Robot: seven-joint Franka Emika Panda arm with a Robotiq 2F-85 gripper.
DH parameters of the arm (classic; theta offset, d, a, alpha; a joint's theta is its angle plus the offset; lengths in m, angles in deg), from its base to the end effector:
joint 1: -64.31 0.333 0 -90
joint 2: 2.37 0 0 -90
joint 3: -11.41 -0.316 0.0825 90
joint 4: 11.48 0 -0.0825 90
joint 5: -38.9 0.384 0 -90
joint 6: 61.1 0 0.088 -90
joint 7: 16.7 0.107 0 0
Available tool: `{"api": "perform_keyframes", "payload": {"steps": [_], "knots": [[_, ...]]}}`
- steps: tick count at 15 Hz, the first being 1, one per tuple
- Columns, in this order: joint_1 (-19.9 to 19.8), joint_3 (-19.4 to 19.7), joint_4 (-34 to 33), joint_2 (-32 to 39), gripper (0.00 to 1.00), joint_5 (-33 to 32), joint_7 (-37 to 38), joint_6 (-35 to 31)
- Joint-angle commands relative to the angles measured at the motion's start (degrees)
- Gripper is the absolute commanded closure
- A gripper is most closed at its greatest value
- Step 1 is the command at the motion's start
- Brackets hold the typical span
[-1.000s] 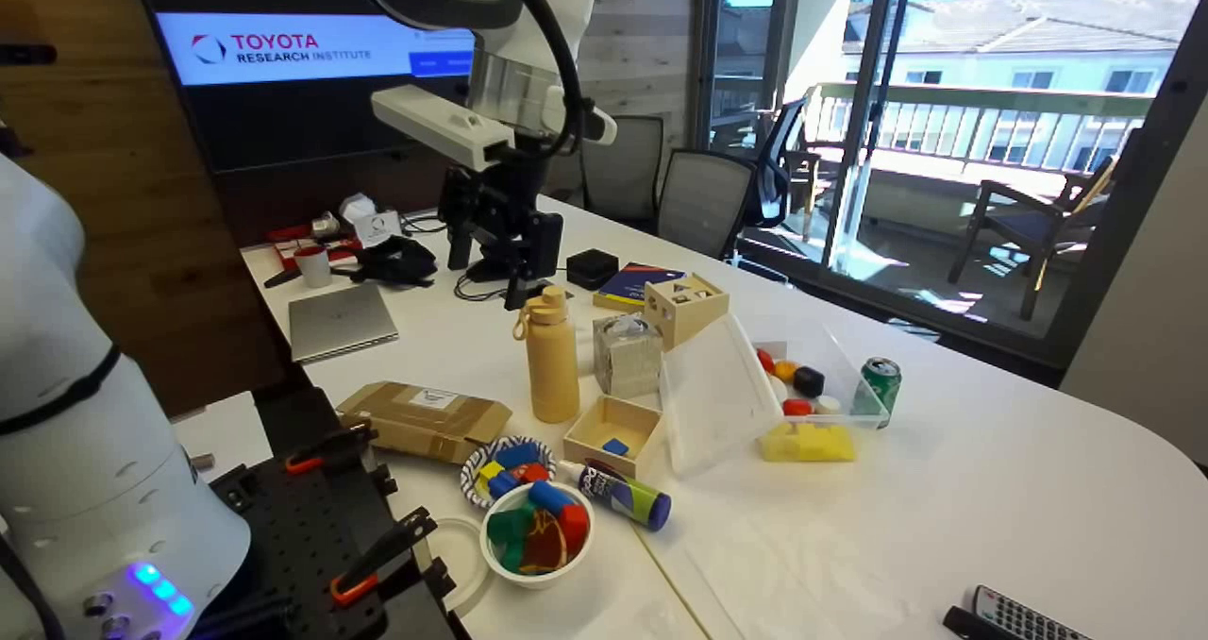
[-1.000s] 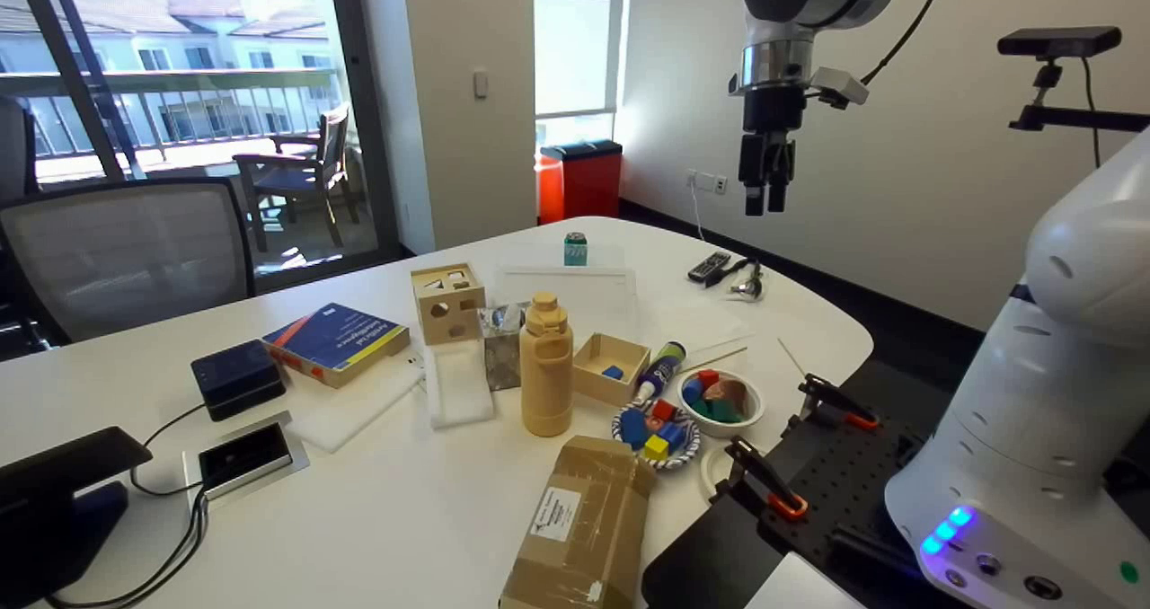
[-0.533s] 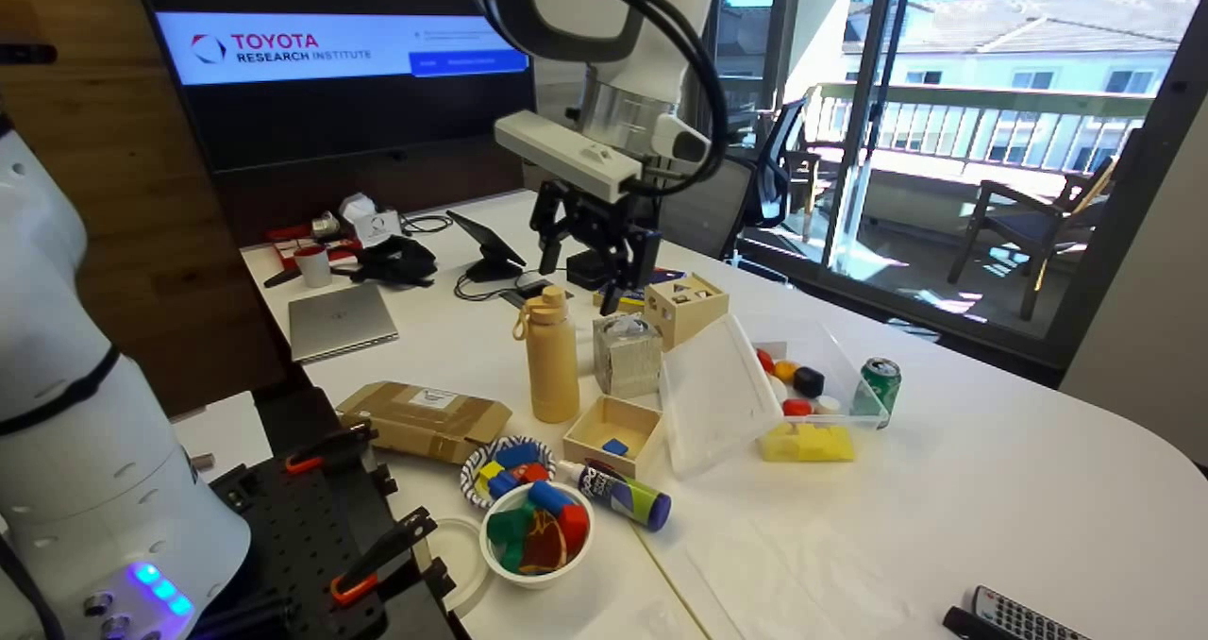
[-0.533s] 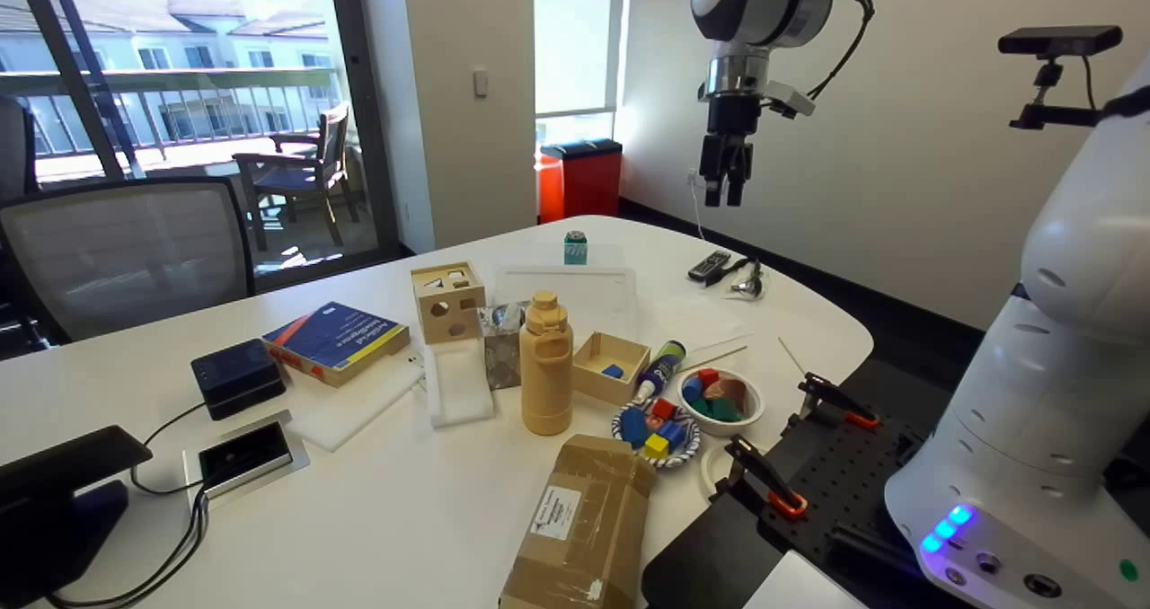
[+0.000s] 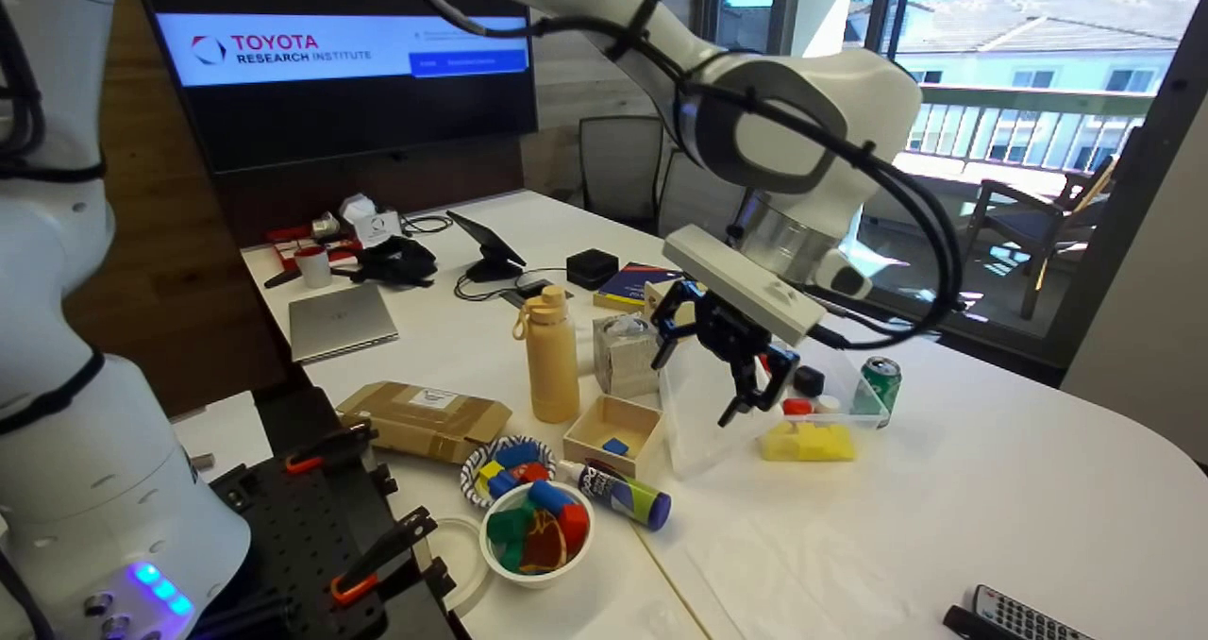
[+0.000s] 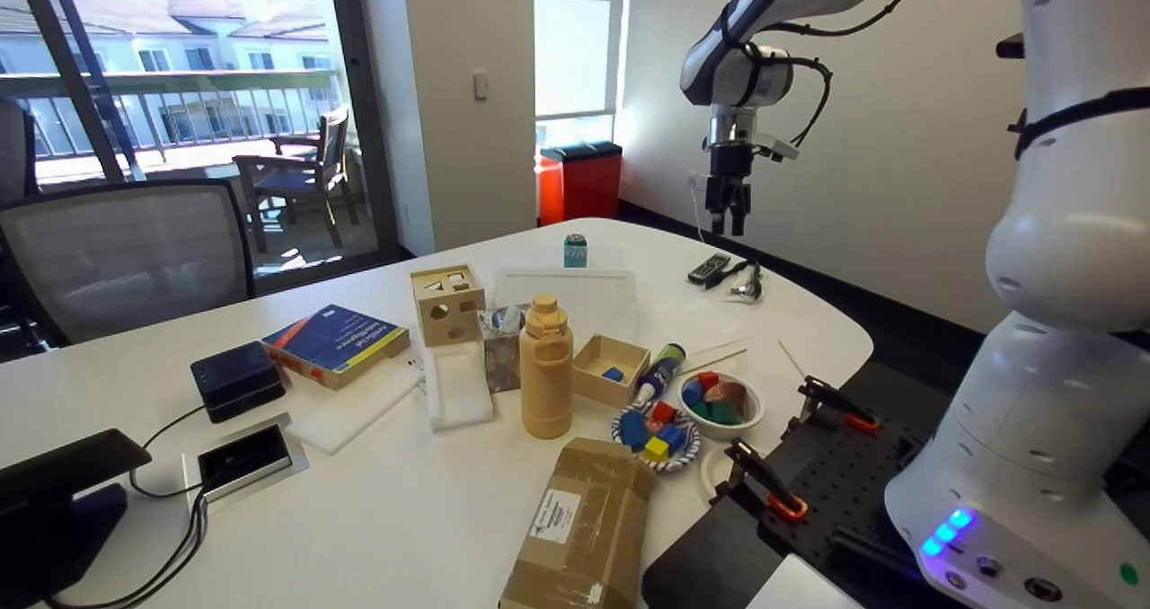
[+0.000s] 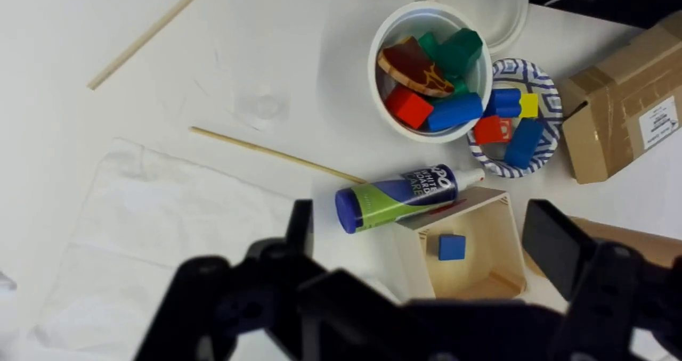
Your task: Fold the napkin in four
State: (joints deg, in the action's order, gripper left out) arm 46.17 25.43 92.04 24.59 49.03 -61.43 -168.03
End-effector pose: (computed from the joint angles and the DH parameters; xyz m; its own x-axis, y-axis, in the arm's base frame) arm 0.5208 -0.3021 0.2646 0.9520 0.1703 -0.2543 0.0933 -0.9528 -0.2888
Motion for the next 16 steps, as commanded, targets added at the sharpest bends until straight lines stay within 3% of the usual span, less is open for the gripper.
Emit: {"api": "perform_keyframes", "payload": {"steps": [1, 7, 11, 16], "knots": [[-7.2, -2.9, -14.1, 11.6, 0.0, 1.6, -1.2, 6.0], [-13.8, -6.3, -32.2, 28.2, 0.0, 1.9, 3.0, 8.4], [-15.7, -8.2, -43.1, 38.2, 0.0, 1.9, 8.1, 7.6], [-16.6, -7.6, -57.5, 49.1, 0.0, 2.3, 12.2, 9.6]]}}
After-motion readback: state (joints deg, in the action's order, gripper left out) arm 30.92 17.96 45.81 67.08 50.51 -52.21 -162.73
